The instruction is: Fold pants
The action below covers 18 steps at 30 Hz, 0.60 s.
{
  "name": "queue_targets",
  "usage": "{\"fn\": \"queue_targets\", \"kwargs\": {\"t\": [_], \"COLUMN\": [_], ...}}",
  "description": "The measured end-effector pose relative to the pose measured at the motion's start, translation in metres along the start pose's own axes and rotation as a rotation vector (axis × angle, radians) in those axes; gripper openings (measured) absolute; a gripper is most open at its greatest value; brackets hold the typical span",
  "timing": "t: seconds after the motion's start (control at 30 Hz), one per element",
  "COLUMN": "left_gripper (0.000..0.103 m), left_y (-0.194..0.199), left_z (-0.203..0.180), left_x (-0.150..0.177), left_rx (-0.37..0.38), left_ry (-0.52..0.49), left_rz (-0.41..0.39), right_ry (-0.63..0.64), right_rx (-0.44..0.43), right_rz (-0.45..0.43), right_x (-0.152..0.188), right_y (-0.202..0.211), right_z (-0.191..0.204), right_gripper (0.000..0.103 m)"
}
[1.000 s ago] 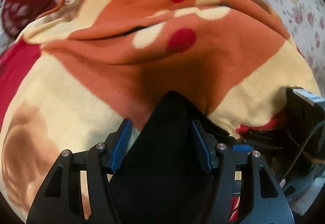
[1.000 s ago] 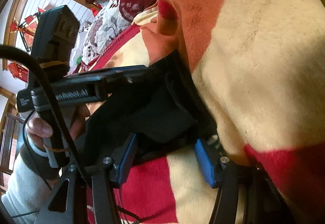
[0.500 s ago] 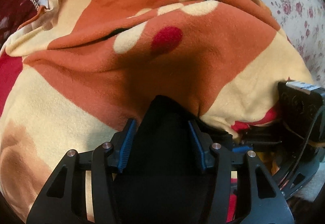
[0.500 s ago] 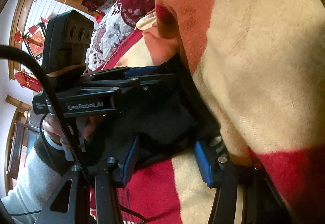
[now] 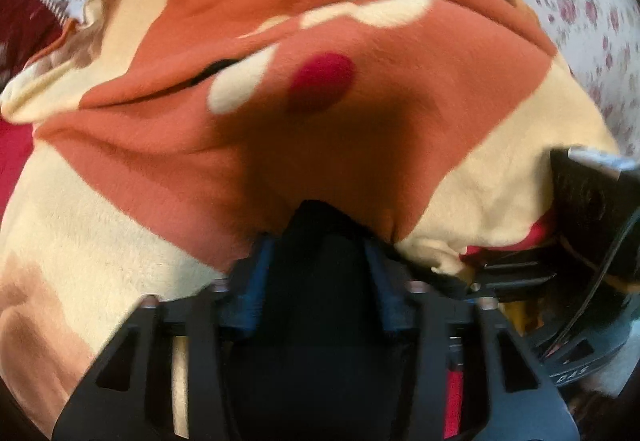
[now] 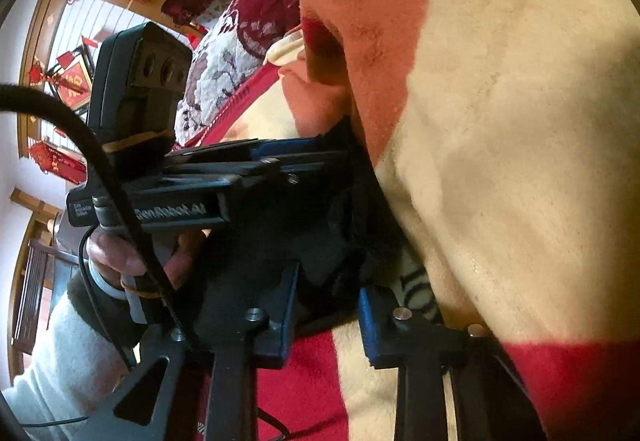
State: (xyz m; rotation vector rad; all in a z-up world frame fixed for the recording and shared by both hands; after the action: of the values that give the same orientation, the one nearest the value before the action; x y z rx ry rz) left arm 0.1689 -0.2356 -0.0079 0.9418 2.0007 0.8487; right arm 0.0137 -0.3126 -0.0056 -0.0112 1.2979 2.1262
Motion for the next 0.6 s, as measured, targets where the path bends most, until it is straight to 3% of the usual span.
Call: {"fn": "queue_targets", "kwargs": {"t": [0.13, 0.33, 0.6], "left_gripper": [0.014, 0.012, 0.012], "left_y": [0.015, 0.057, 0.138], "left_z": [0.001, -0.010, -0.040], "left_x": [0.006, 0.013, 0.045], "left_rx": [0.029, 0.058, 0.002], "left_ry": [0.023, 0.024, 0.018], "left_rz": [-0.056, -0.184, -0.364], "right_ry": [0.021, 0.175, 0.352], "right_rx": [-0.025, -0.044, -0.123], "right_rz": [-0.024, -0.131, -0.186], "right_x": [-0.004, -0.012, -0.013], "right_y": [0.007, 0.037, 0.064], "right_z": [0.005, 0.038, 0.106], "right_gripper": [0.016, 0.015, 0.015]}}
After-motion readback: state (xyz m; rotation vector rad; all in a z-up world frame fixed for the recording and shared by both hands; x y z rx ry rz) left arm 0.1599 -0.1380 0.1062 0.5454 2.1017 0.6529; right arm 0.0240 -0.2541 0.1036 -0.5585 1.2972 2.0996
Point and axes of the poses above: each gripper's, at about its wrist camera, not at the fingertips, and y roughly against the way its jaws point, z to its left, x to its underside, the point moved 1 cm from there along -y, roughly the way its jaws point, and after that the axes turned 13 degrees about x, right-handed, at the moved point
